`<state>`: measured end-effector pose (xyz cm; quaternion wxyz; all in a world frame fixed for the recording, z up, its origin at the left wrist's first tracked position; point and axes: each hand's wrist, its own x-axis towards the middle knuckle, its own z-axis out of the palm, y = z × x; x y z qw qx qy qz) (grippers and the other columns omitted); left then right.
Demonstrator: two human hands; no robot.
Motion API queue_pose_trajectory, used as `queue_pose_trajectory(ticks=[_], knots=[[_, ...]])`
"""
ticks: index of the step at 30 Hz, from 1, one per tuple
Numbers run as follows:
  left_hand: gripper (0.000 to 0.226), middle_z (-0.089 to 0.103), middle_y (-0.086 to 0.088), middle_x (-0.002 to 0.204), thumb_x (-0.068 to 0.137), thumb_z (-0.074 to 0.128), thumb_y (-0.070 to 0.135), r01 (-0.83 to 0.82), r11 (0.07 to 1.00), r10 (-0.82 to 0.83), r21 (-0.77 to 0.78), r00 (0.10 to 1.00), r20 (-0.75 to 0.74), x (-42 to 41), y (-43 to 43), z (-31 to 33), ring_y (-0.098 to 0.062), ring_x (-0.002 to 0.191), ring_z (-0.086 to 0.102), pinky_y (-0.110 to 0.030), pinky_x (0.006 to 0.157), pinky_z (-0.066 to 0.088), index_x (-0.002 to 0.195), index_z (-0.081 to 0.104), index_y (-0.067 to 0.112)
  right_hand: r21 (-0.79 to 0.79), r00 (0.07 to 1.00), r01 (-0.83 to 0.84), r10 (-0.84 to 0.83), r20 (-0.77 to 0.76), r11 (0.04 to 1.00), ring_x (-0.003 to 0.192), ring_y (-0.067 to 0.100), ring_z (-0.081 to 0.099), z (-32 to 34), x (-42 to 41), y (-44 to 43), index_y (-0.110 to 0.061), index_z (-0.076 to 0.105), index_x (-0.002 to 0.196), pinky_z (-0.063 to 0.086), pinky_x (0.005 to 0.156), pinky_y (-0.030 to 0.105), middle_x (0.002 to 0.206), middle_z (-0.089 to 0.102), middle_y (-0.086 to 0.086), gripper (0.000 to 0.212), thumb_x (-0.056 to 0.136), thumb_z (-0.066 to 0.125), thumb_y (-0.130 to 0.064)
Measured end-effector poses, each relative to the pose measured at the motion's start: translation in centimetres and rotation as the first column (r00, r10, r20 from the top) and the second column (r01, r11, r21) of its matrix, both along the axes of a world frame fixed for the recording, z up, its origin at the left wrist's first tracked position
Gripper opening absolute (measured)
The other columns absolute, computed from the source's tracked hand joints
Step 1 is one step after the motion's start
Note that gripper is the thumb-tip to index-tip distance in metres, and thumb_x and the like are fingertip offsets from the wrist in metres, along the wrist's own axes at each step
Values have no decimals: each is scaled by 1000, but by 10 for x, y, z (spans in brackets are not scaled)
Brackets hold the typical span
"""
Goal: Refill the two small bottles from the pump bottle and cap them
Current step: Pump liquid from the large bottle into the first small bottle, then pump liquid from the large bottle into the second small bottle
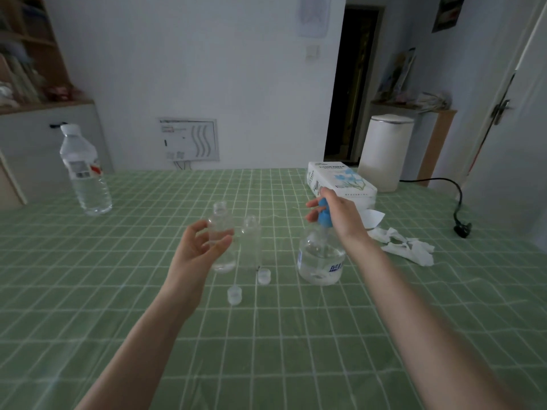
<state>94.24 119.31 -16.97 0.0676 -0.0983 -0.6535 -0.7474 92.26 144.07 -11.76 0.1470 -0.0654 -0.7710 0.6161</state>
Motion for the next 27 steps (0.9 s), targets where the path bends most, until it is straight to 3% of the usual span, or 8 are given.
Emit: queue_pose_trajectory(ticks=[7,12,20,24,27], knots=[[43,68,5,105,85,63,12,-93,992,98,-80,993,69,-11,-13,-28,-10,97,64,-24,79,47,122,44,18,-15,1000,3,-3,4,1000,65,7,61,0,0,-1,-14,70,80,42,67,26,60,69,-4,42,98,41,-39],[44,65,1,108,86,62,8,-101,990,108,-103,992,67,-11,-12,-33,-10,96,62,-20,70,45,124,41,16,-25,1000,0,0,4,1000,60,2,62,-3,-2,1,-11,71,85,43,68,26,56,69,-7,43,98,42,-40],[49,64,1,113,86,62,14,-108,977,120,-186,991,58,-14,-14,-38,-12,104,61,-21,76,45,130,39,13,-23,1000,9,-9,-22,1000,67,6,63,-5,-4,1,-11,71,83,44,70,24,63,69,-3,42,98,42,-38],[54,61,-6,124,84,65,16,-125,961,154,-245,982,106,-10,-14,-36,-22,111,58,-36,93,45,132,39,12,-28,1000,10,-11,-24,1000,68,7,64,-5,-4,1,-11,70,82,44,70,25,62,69,-2,41,98,43,-36],[62,52,-4,133,79,71,23,-222,911,272,-347,957,104,2,-12,-34,-22,122,49,-36,102,38,132,42,10,-19,1000,10,-10,-25,1000,68,7,64,-5,-4,1,-12,70,80,44,70,25,62,69,-2,42,98,42,-37]])
